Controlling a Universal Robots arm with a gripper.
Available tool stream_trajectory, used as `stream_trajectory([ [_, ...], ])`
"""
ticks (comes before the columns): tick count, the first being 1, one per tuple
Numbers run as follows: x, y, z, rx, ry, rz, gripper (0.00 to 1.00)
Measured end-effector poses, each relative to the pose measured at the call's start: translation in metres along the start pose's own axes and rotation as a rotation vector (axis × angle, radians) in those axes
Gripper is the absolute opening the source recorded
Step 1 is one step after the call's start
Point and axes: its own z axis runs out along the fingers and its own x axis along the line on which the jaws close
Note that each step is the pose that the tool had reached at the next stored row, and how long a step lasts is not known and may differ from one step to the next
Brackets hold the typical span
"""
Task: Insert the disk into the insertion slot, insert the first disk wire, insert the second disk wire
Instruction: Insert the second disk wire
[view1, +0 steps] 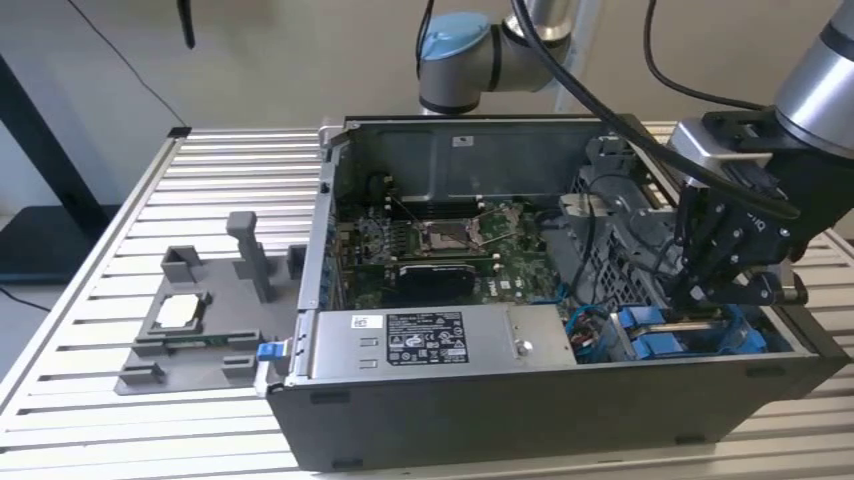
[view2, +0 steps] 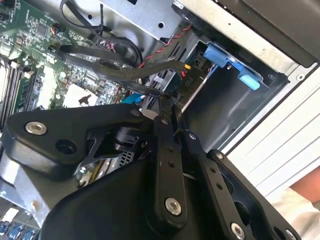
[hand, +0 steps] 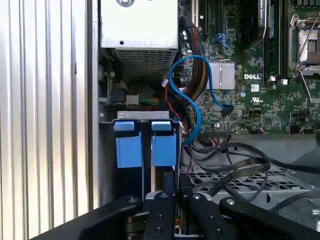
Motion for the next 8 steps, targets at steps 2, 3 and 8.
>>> stream_trajectory([
  [2,0.0007,-0.0016,0.0000,-0.0035,-0.0009,0.000,0.16],
  [3,0.0011,-0.0023,0.0001,-0.0053,-0.0013,0.000,0.16],
  [8,0.0028,-0.0044,0.0015,-0.0174,-0.0021,0.001,0.16],
])
